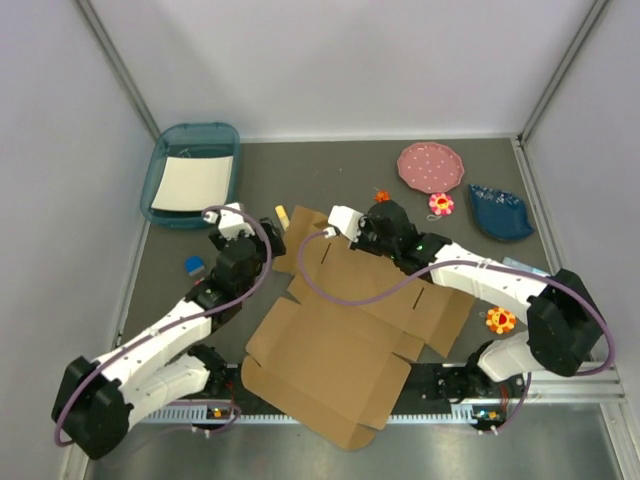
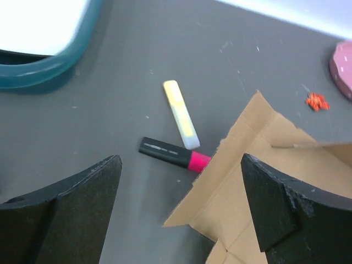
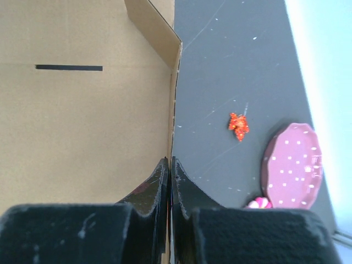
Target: Fold the paper box
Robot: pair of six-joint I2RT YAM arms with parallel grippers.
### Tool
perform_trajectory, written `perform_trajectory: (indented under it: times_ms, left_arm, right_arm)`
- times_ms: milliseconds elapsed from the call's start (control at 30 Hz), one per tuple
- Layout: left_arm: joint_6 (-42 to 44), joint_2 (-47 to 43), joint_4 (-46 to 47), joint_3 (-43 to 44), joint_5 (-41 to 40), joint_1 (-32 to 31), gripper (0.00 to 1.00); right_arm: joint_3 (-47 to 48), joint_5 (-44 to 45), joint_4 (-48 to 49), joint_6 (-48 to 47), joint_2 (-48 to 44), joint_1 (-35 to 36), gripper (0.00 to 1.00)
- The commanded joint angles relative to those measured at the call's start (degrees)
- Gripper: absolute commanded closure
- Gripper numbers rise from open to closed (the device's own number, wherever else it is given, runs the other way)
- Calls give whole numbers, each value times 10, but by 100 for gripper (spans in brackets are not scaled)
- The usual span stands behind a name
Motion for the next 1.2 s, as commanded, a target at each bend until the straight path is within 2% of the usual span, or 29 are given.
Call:
perform_trajectory:
  times_ms: [0,100,367,533,700,833,1000,1167]
  left_arm:
    - [42,58,112,-2,110,11,6]
    - [53,77,142,-8,150,14,8]
    - [58,71,173,-30,123,17,8]
    - [36,84,214,-49,113,17,10]
    - [16,99,277,-62,101,17,11]
    - [11,108,302,-66,87,17,12]
    - [10,113,311,-59,73,17,12]
    - [8,137,327,-52,77,17,13]
  right_arm:
    - [-3,78,59,-54,-24,24,100]
    - [-2,83,58,-56,-40,25,100]
    - [-20,115,69,-44,-84,32,100]
    - [-66,186,148,-67,-99,61,100]
    - [-131,296,319,-173,-94,105,100]
    - [-131,335,392,-256,-95,116,100]
    - [-113,340,428,-320,-105,133,100]
    - [-129,332,394,-274,-88,143,100]
